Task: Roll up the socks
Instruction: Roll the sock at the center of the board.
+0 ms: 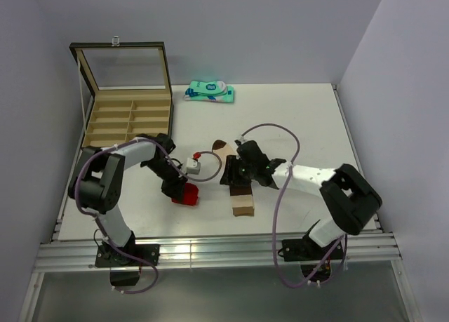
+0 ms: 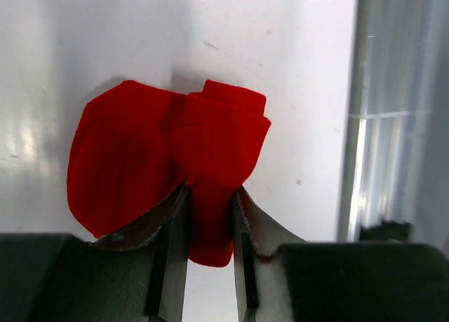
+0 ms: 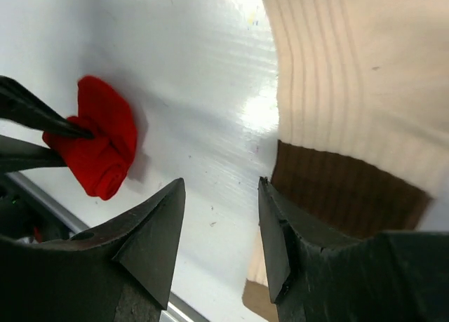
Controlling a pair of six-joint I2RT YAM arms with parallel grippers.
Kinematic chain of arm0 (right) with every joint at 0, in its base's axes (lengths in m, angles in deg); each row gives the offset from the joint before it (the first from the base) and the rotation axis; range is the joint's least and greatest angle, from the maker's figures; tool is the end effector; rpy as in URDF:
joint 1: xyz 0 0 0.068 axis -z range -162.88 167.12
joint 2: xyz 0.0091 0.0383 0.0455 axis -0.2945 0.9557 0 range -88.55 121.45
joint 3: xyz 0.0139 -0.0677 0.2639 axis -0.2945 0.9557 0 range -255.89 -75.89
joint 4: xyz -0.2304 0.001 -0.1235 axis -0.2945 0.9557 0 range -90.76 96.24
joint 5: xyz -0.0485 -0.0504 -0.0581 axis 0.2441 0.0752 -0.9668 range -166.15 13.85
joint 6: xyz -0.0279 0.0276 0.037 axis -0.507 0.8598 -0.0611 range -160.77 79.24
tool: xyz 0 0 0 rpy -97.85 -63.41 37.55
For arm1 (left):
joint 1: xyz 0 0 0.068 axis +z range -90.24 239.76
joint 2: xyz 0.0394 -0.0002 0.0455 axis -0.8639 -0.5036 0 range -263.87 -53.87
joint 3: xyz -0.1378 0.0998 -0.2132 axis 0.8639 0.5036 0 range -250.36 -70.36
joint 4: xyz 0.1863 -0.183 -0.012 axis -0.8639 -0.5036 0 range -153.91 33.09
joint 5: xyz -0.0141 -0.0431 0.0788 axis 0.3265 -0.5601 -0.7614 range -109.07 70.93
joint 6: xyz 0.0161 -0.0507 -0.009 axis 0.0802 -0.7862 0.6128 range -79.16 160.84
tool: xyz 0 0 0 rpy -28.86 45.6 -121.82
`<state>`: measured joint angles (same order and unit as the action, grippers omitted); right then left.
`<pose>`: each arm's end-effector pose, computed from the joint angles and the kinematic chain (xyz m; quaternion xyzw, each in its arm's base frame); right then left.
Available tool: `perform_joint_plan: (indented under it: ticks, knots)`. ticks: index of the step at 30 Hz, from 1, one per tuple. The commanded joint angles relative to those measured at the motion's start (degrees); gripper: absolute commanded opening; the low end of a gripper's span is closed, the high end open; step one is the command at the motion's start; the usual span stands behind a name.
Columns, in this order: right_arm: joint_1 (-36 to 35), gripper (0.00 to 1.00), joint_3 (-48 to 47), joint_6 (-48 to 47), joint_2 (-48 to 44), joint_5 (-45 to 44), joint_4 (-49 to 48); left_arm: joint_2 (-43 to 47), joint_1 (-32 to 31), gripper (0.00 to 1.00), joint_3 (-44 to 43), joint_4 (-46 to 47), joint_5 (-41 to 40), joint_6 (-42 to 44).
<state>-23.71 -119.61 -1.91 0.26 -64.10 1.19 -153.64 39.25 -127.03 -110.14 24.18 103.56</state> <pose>0.2252 0.2046 0.1667 -0.0545 0.9246 0.3084 0.2169 0.2477 -0.1187 0.1507 0.6012 0.7075 -0.3617 0.0846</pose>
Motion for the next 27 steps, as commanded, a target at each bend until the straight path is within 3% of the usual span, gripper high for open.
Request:
perform_joint_plan:
  ticks: [1,9,16,27]
  knots:
    - [-1.43,0.53,2.76,-3.68,-6.98,-9.4,-6.43,-6.92,2.05,0.0,-2.48,-13.72,-1.76,5.48]
    - [-17.94,0.54,-2.4,-17.12,-8.41,-24.09,-4.77,-19.49,3.29,0.0,-11.26,-22.7,-2.2,7.07]
    - [-27.62,0.56,-6.46,-24.86,-1.11,-25.68,-8.54,-24.24,3.29,0.0,-13.38,-23.23,-3.51,5.14]
    - [-35.36,0.62,-13.05,-31.99,8.82,-26.03,-8.02,-27.06,3.29,0.0,-14.35,-22.18,-5.01,2.41]
